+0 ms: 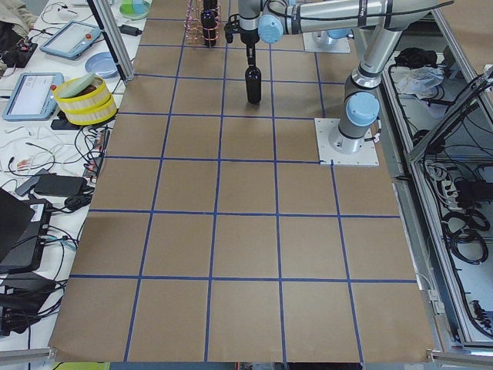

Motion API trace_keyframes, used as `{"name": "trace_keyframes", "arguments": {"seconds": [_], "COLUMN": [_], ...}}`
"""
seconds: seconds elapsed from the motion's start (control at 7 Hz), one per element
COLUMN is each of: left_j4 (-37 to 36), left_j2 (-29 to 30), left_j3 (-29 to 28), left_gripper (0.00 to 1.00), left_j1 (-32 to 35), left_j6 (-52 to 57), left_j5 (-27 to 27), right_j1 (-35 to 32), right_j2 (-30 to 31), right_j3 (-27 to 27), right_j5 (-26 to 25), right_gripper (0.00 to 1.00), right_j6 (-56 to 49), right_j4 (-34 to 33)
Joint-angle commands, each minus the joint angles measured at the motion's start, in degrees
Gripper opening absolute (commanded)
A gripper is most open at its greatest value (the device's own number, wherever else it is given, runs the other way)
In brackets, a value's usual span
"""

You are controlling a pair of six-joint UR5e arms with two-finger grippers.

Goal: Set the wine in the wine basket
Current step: 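Lower the bottle upright onto the table center with the left gripper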

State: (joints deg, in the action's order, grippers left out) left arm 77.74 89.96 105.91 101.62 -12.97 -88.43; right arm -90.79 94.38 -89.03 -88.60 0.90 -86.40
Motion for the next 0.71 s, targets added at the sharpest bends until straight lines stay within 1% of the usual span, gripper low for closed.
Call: {"name": "trace_keyframes", "arguments": {"seconds": [0.0,0.57], "left_j4": [0.1,0.1], "left_j2": [0.0,0.8], "left_j3": [0.0,0.0], "left_gripper": [0.00,0.00], "left_j1": [0.0,0.0], "left_j6": [-0.1,-1.3], "left_j5": [0.0,0.3], "right_j1": [0.0,0.0], "right_j2": [-0.1,-0.1], "right_j3": [0.0,0.0], "right_j5": [0.1,0.1], "right_gripper": [1.00,1.00], "right_j6": [-0.3,0.0], "right_j4": [0.0,0.2]}}
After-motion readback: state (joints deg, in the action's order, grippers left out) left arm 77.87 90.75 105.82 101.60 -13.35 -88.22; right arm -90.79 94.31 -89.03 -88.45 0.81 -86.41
